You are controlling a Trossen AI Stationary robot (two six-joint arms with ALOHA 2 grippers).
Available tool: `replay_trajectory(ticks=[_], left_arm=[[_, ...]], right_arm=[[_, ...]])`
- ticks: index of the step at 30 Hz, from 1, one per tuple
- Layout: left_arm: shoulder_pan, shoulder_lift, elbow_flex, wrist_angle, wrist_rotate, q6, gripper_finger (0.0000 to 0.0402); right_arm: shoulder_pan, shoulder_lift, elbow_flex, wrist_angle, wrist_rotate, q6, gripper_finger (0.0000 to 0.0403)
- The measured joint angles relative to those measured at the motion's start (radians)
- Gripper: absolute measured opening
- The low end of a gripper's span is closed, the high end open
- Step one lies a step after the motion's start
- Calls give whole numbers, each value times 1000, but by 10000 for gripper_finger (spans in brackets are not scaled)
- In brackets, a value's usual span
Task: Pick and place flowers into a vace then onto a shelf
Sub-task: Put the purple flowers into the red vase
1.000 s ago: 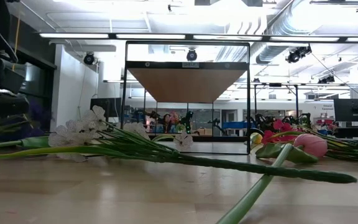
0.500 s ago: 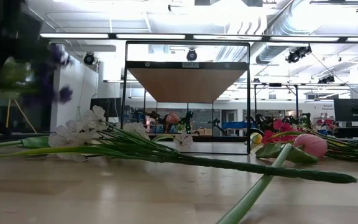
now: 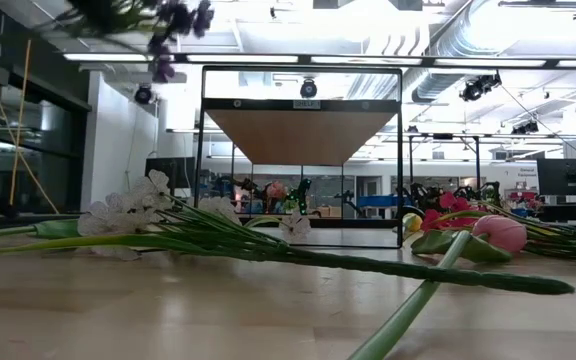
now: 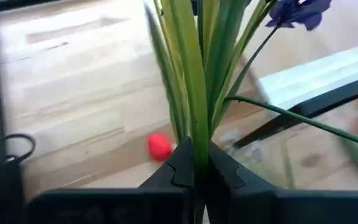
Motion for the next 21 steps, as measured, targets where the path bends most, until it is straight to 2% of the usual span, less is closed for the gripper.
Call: replay_trajectory(ticks=[5, 10, 16, 21], left_arm=[[0, -11, 67, 0, -113, 68, 42], [0, -11, 146, 21, -165, 173, 43], [-18, -10, 195, 148, -158, 325, 47], [-83, -10, 205, 217, -159, 357, 37]], right_arm=[[0, 0, 0, 0, -4, 0, 210], [0, 0, 0, 0, -4, -4, 215], [0, 0, 0, 0, 9, -15, 216], [0, 0, 0, 0, 40, -22, 209]])
